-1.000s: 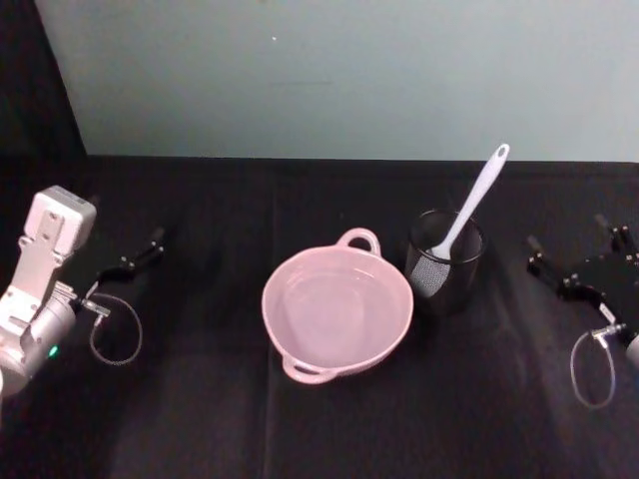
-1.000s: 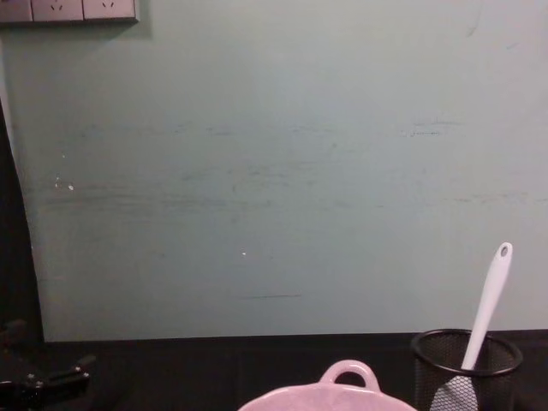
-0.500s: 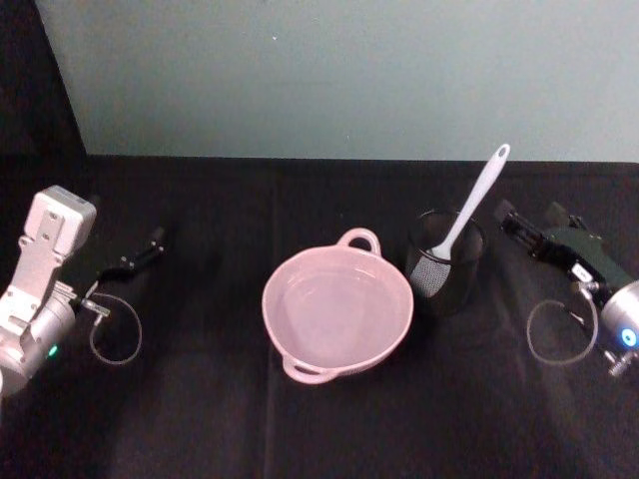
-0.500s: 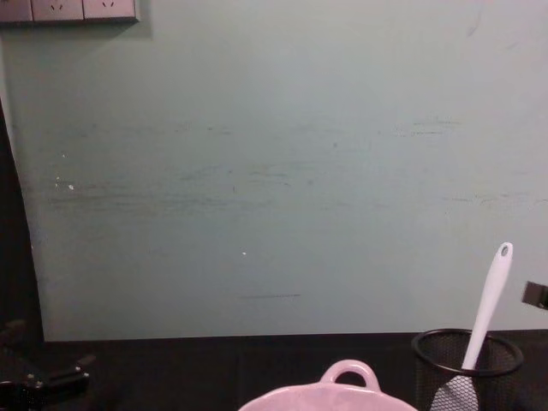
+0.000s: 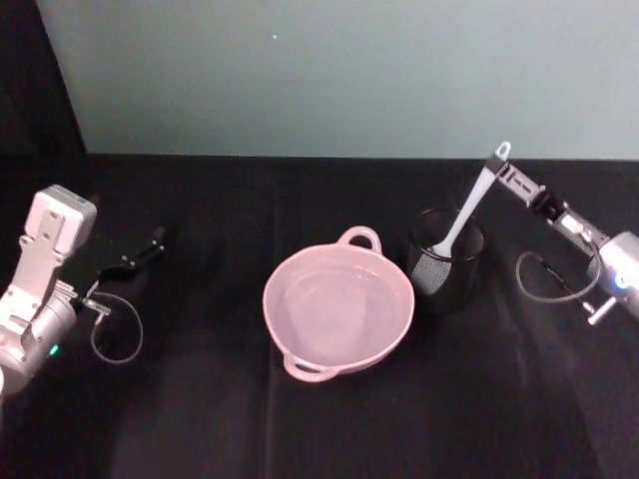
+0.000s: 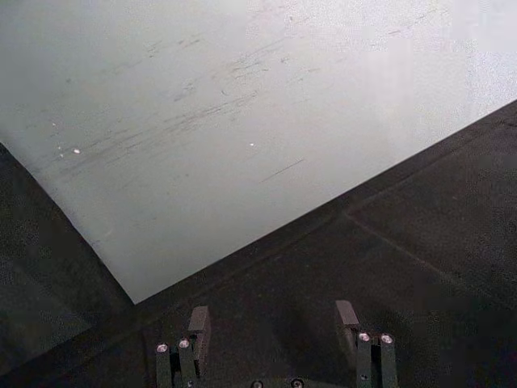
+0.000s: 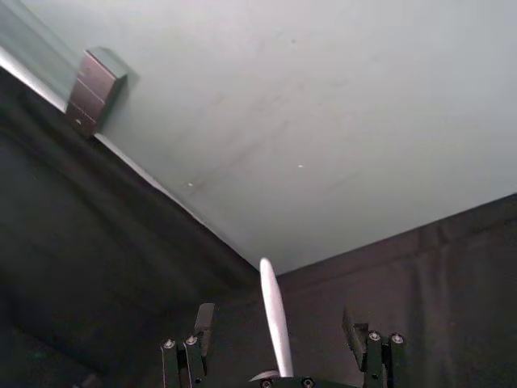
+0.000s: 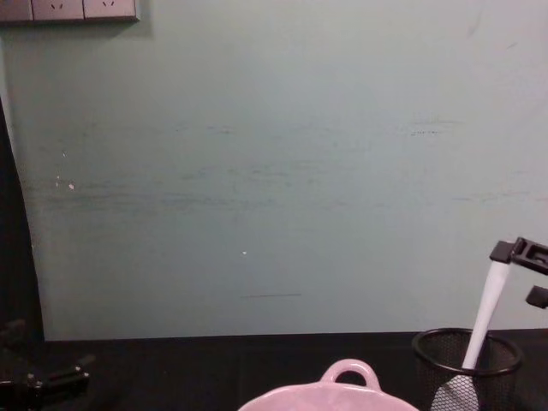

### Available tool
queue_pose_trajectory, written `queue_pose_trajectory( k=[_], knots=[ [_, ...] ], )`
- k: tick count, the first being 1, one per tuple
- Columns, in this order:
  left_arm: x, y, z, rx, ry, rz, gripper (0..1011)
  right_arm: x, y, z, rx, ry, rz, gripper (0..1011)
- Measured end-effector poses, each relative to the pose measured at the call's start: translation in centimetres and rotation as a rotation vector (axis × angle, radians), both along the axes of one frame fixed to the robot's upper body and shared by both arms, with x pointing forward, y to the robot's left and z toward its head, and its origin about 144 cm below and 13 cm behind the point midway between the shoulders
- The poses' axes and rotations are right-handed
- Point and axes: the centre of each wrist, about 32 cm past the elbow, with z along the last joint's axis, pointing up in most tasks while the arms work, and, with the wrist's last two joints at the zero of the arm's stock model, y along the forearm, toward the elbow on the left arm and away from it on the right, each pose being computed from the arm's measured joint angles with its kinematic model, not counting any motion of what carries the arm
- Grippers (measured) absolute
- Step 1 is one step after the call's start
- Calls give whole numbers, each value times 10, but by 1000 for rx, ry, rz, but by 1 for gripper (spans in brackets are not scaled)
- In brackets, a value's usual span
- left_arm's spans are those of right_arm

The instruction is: Use the one hand to pick up the spoon and stir the clear water in the bowl.

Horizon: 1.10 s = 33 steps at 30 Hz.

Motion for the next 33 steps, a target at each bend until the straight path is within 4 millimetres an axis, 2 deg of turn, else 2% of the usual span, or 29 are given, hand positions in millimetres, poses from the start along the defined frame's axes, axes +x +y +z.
queue_pose_trajectory(
  k=[5, 9, 10, 11, 13, 16, 18, 28, 33],
  knots=[
    [0, 0, 0, 0, 0, 0, 1011, 6, -1, -2, 42, -8, 13, 980],
    [0, 0, 0, 0, 0, 0, 1011, 9, -1, -8, 64, -9, 32, 868],
    [0, 0, 0, 0, 0, 0, 1011, 10, -1, -10, 66, -8, 36, 868],
    [0, 0, 0, 0, 0, 0, 1011, 11, -1, -12, 69, -7, 44, 816],
    [0, 0, 0, 0, 0, 0, 1011, 12, -1, -13, 71, -9, 51, 786],
    [0, 0, 0, 0, 0, 0, 1011, 15, -1, -15, 70, -19, 60, 650],
    [0, 0, 0, 0, 0, 0, 1011, 16, -1, -16, 68, -27, 60, 628],
    [0, 0, 0, 0, 0, 0, 1011, 18, -2, -16, 51, -46, 56, 279],
    [0, 0, 0, 0, 0, 0, 1011, 19, -2, -14, 47, -53, 60, 148]
  ],
)
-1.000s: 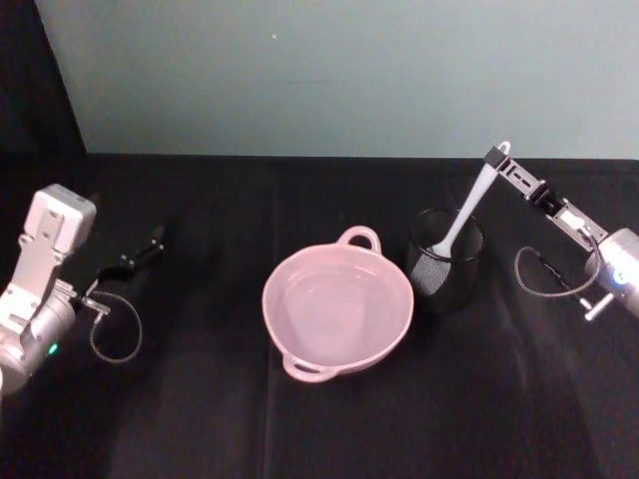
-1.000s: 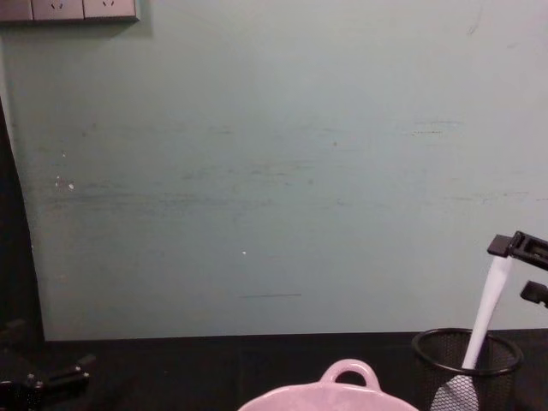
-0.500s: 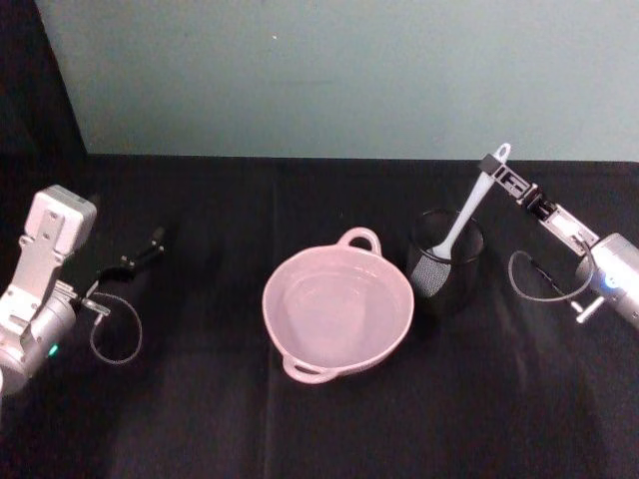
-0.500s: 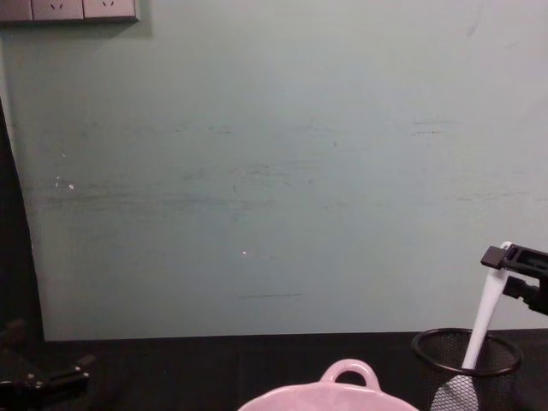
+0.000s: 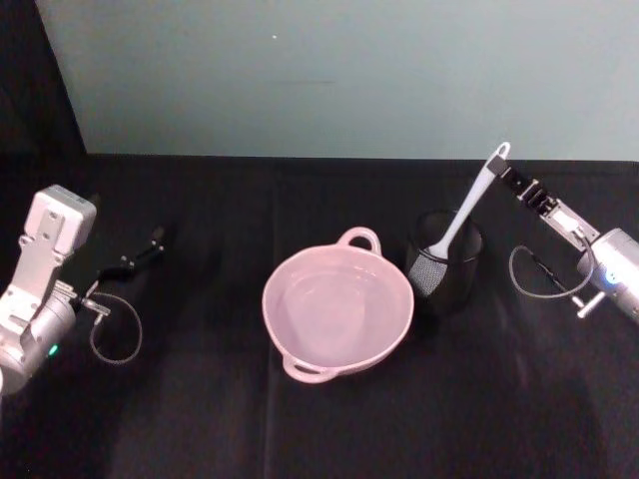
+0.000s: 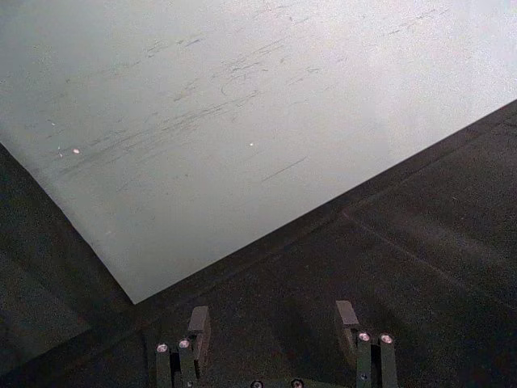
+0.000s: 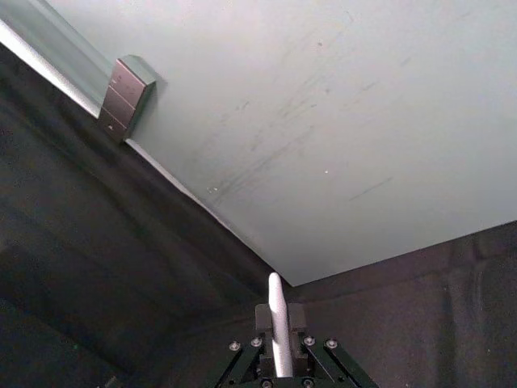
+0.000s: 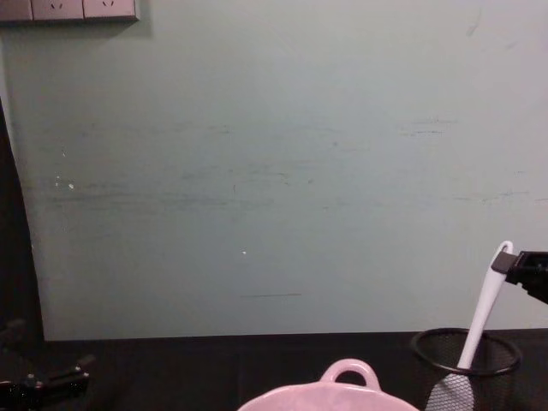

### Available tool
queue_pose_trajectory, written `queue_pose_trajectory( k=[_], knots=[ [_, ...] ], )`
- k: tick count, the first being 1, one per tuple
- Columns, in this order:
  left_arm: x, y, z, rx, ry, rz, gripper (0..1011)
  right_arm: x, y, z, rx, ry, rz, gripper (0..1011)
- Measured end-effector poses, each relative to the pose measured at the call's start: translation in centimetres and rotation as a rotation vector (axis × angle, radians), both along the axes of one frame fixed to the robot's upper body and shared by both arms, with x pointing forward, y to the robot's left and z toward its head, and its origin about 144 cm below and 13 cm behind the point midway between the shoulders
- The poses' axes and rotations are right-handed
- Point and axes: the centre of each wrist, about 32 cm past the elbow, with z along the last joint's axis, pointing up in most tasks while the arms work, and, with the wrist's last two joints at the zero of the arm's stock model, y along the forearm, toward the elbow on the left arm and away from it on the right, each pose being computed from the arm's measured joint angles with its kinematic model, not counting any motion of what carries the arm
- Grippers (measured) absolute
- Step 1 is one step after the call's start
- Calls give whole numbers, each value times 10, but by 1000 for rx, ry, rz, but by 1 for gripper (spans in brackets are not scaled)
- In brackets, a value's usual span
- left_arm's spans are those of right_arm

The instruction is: Use the one hand to pick up the spoon and stir the clear water in the bowl.

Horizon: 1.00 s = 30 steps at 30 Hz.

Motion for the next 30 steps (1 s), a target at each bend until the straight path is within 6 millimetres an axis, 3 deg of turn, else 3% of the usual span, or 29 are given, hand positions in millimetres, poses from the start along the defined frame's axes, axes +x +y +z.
queue_pose_trajectory(
  k=[7, 15, 30],
  knots=[
    [0, 0, 0, 0, 0, 0, 1011, 0, 2, 10, -50, -50, 12, 113],
    [0, 0, 0, 0, 0, 0, 1011, -4, 6, 35, -243, -180, 18, 113],
    [0, 0, 0, 0, 0, 0, 1011, -23, 18, 108, -474, -438, 67, 113]
  ],
)
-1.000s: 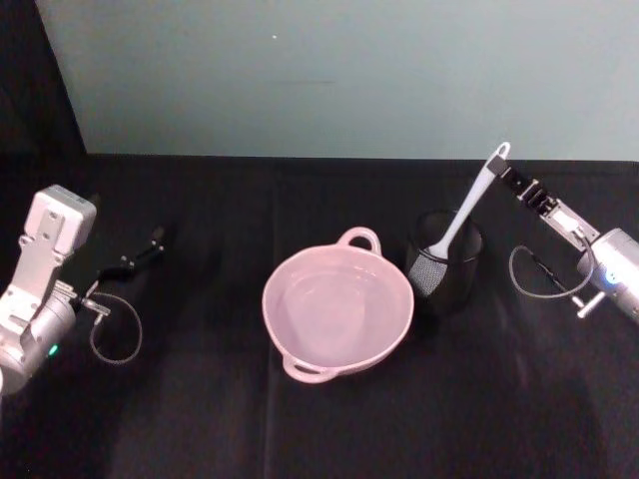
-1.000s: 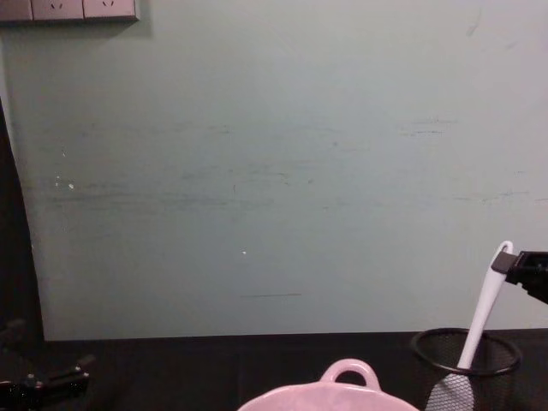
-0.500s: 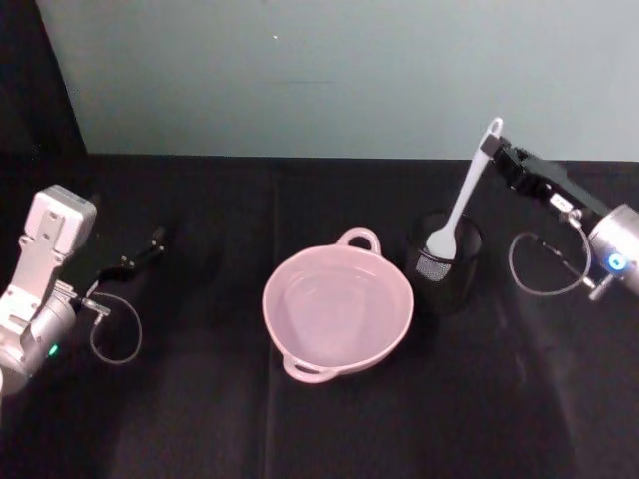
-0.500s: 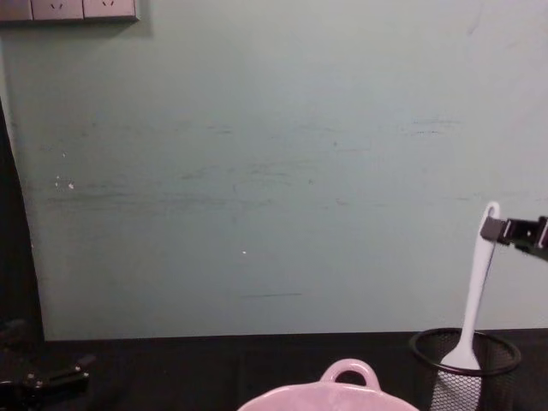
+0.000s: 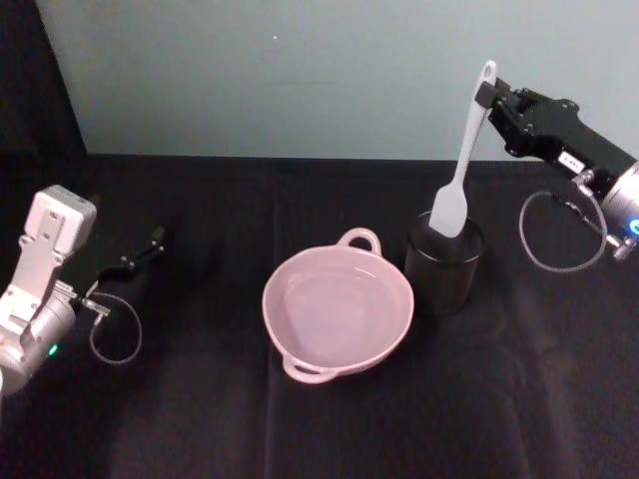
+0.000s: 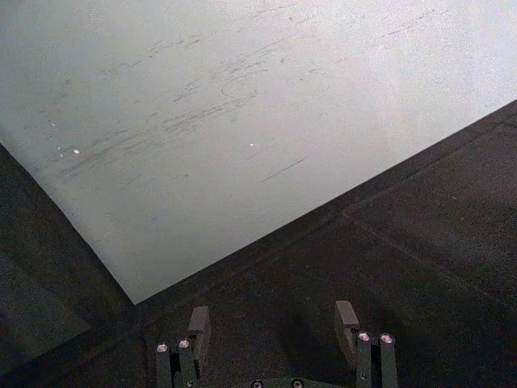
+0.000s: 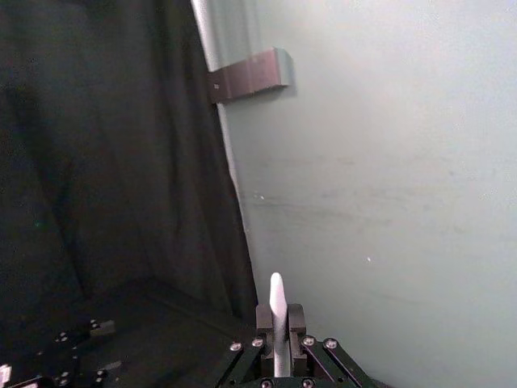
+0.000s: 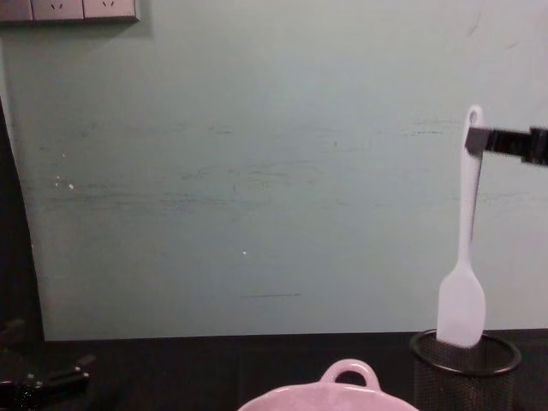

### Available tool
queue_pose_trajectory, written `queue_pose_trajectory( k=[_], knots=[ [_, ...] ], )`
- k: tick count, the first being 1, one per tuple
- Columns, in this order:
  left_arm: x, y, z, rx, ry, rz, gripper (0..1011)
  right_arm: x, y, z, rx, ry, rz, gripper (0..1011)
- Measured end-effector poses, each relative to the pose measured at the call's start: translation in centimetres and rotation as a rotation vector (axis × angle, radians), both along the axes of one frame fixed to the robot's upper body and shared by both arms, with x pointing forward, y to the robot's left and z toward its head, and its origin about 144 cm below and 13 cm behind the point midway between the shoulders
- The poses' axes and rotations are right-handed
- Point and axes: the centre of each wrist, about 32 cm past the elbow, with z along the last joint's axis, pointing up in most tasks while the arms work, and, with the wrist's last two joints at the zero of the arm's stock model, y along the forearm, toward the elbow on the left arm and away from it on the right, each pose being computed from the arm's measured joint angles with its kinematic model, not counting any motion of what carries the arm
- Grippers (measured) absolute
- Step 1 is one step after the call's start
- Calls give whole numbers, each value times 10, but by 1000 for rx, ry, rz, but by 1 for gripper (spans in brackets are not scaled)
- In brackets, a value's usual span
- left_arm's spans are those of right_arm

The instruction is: Use the one hand to pick up the spoon and stir the clear water in the bowl.

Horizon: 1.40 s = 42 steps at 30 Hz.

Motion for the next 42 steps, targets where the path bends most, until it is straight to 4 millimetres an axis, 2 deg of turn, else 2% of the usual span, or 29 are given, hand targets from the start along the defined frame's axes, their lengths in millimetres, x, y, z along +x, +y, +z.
queue_pose_trajectory(
  k=[5, 11, 39, 42],
  knots=[
    [0, 0, 0, 0, 0, 0, 1011, -7, 2, 18, -33, -29, 16, 113],
    [0, 0, 0, 0, 0, 0, 1011, -11, 3, 27, -52, -41, 23, 113],
    [0, 0, 0, 0, 0, 0, 1011, -10, 3, 25, -49, -35, 22, 113],
    [0, 0, 0, 0, 0, 0, 1011, -10, 14, 24, -48, -38, 51, 113]
  ],
)
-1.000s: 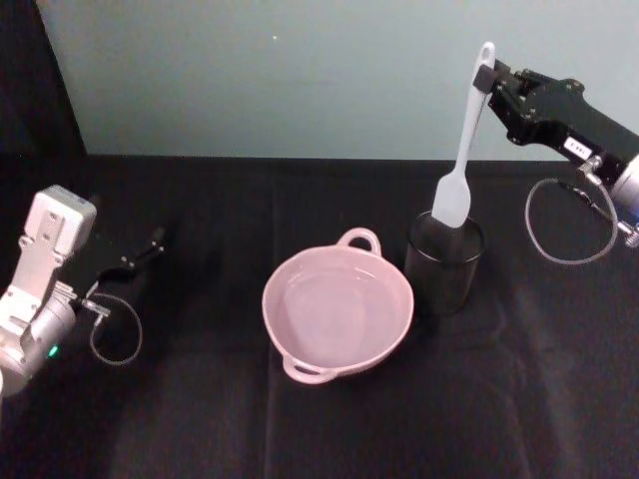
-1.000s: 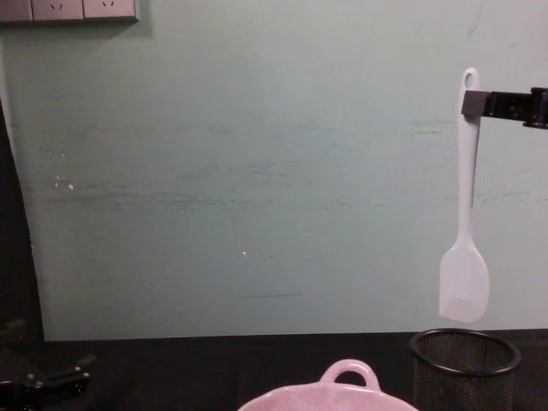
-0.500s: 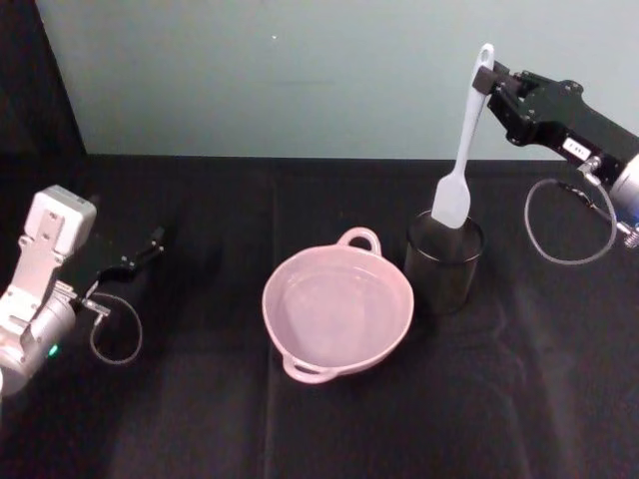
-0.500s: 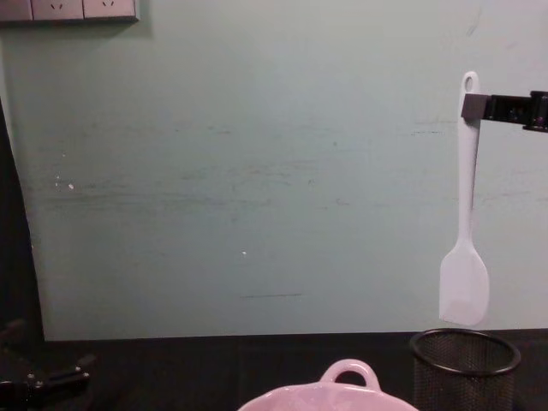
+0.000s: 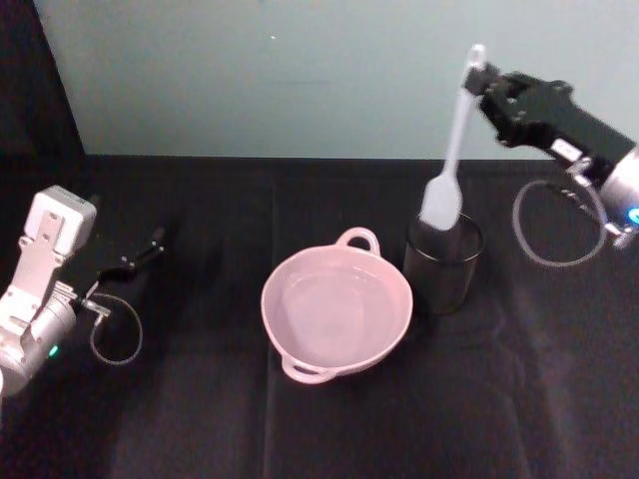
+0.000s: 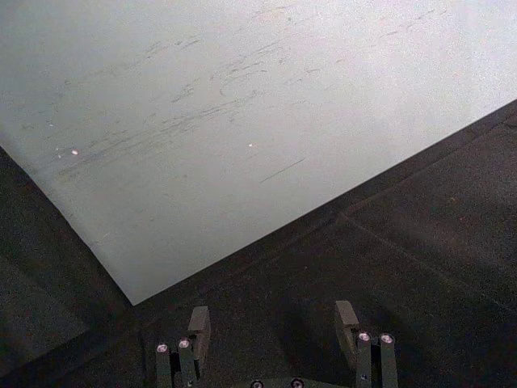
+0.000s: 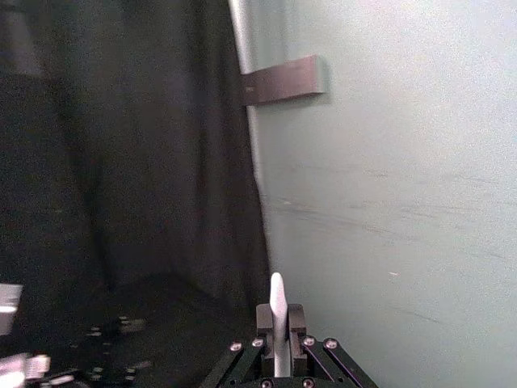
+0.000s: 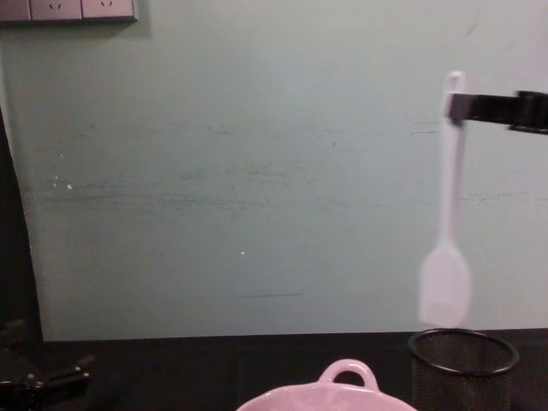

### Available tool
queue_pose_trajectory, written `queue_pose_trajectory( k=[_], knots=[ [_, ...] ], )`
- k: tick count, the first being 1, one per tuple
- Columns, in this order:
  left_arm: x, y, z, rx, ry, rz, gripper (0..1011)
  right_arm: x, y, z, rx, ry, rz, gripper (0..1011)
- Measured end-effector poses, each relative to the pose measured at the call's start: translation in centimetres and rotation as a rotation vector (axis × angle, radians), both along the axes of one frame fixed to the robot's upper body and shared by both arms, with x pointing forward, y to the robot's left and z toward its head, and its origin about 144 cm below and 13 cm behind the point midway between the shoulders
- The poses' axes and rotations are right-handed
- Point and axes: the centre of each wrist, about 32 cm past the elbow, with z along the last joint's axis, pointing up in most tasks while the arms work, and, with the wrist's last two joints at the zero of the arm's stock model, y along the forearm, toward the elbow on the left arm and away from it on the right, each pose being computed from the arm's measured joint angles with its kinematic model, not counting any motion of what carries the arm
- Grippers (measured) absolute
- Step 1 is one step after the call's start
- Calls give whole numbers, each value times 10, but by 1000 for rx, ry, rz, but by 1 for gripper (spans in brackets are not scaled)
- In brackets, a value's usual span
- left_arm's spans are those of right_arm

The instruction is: Use the one hand to pick up the spoon and stir the clear water in the bowl.

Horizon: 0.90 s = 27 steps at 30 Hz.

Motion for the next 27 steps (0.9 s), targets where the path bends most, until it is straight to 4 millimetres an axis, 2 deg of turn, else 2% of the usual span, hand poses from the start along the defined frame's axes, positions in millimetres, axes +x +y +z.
queue_pose_trajectory(
  k=[6, 12, 21, 27],
  knots=[
    [0, 0, 0, 0, 0, 0, 1011, 1, 35, -4, 10, -3, 98, 113],
    [0, 0, 0, 0, 0, 0, 1011, 3, 67, -21, 8, 13, 174, 113],
    [0, 0, 0, 0, 0, 0, 1011, 0, 82, -62, 6, 53, 203, 113],
    [0, 0, 0, 0, 0, 0, 1011, -4, 86, -78, -5, 82, 209, 113]
  ],
)
